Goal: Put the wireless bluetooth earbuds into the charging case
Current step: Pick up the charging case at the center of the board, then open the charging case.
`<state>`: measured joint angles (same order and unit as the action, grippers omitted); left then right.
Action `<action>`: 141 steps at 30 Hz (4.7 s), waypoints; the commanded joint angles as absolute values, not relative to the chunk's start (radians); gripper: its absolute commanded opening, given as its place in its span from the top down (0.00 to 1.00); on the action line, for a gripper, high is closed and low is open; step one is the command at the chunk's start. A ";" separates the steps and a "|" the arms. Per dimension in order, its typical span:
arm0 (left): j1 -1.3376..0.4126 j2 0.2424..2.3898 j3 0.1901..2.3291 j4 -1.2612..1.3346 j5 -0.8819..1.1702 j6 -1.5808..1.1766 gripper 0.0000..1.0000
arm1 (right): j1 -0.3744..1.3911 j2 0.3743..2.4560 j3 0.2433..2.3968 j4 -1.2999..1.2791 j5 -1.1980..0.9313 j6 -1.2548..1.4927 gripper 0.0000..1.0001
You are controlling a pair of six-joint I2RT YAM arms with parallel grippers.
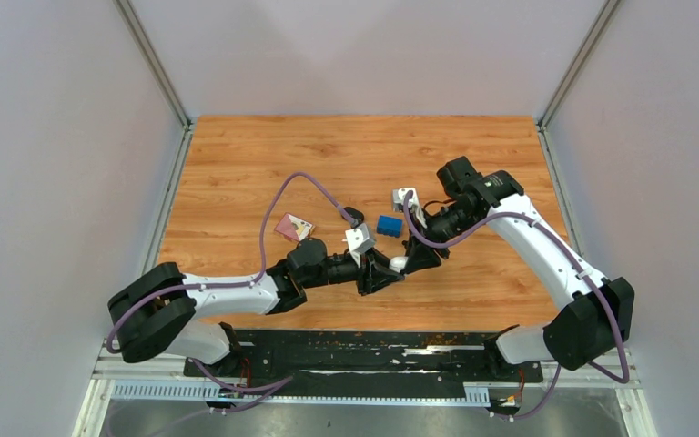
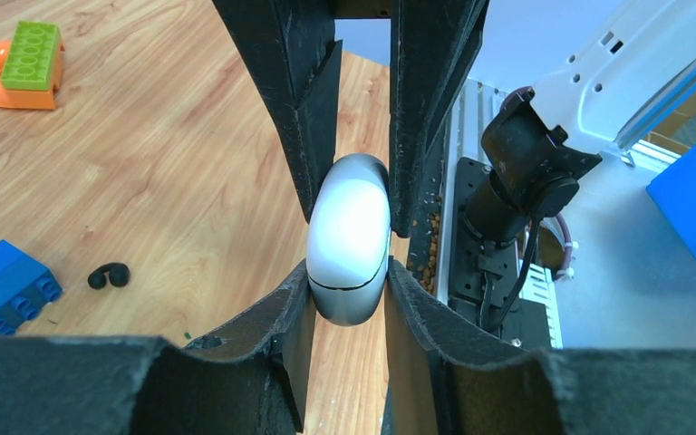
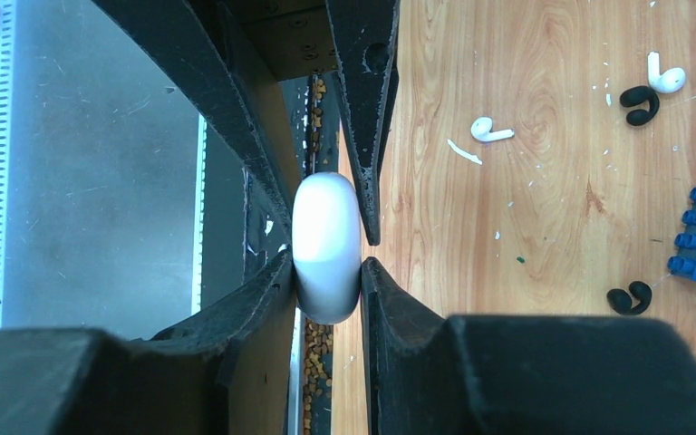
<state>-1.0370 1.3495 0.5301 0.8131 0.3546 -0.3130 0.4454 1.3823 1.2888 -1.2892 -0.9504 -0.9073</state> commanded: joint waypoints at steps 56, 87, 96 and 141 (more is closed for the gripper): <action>-1.025 1.408 0.552 1.070 0.523 -0.446 0.82 | 0.458 1.335 1.233 -1.173 -0.934 -0.874 0.73; -1.076 1.313 0.388 1.166 0.357 -0.144 1.00 | 0.446 1.517 1.507 -1.435 -1.060 -0.925 0.46; -1.076 1.409 0.379 1.343 0.326 -0.259 1.00 | 0.424 1.468 1.465 -1.438 -1.047 -0.938 0.49; -1.105 1.386 0.475 1.071 0.342 -0.153 0.51 | 0.444 1.432 1.421 -1.376 -0.908 -0.893 0.97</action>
<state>-1.0935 1.4204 0.4339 1.1015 0.3130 -0.2169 0.4366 1.4384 1.4105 -1.3914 -0.9058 -0.8803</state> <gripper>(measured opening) 0.495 0.210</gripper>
